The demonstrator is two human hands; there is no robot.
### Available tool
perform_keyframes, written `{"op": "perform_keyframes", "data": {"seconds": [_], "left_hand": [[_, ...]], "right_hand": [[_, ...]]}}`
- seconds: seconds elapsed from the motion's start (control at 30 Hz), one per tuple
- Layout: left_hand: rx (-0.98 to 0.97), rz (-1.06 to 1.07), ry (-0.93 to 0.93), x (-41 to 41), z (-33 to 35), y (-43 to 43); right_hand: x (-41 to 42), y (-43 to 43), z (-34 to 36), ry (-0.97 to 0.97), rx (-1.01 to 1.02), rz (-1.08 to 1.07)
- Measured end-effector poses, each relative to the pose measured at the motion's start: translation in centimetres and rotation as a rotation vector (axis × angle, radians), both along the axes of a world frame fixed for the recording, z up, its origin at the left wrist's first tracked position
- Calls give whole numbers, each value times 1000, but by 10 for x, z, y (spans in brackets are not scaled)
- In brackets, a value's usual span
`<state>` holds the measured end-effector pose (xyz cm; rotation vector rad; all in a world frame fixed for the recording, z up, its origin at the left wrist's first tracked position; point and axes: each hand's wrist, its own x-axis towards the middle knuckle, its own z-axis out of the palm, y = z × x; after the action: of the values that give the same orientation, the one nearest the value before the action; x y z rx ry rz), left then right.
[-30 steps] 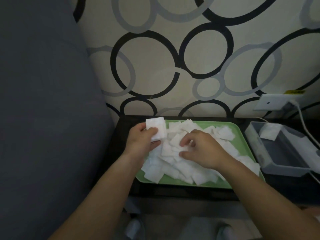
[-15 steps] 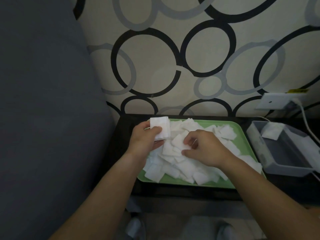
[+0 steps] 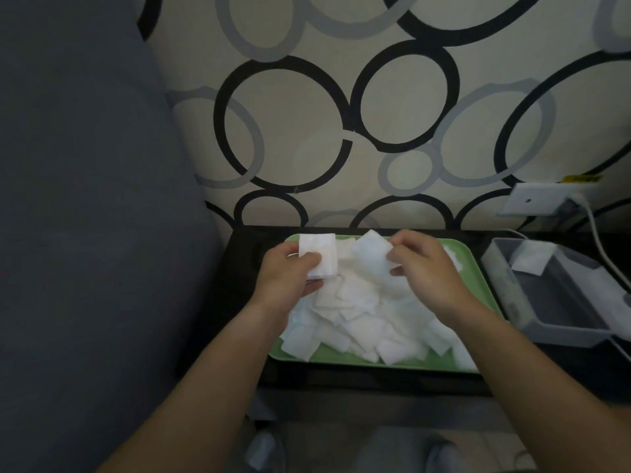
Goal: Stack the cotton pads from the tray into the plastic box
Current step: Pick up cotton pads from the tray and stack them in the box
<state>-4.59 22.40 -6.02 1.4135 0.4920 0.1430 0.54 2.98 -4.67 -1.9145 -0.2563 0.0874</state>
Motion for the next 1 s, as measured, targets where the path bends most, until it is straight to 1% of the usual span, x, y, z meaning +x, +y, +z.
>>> {"op": "perform_keyframes", "data": {"seconds": [0.07,0.23,0.33,0.4,0.47,0.6,0.8,0.9,1.0], "left_hand": [[12,-44,7,-1,2,-4],[42,-169,-12,-1,5,-19],[48,-241,-34,-2,9,-29],[55,-285,-32,-2,10,-36],[66,-327,-25,-1,11,-43],[87,-381,-28,-1,13,-52],[74,-415,-47,1,14,-64],[83,-405,-38,3,15,-69],[39,-380,2,7,16,-77]], "right_hand": [[-2,-3,4,107,171,44],[-2,-15,13,242,320,192],[-2,-24,15,204,244,314],[-1,-28,14,136,168,324],[1,-32,13,88,131,283],[6,-35,10,24,119,197],[10,-43,4,-46,32,145],[11,-47,3,-86,-6,124],[9,-52,4,-139,-102,99]]}}
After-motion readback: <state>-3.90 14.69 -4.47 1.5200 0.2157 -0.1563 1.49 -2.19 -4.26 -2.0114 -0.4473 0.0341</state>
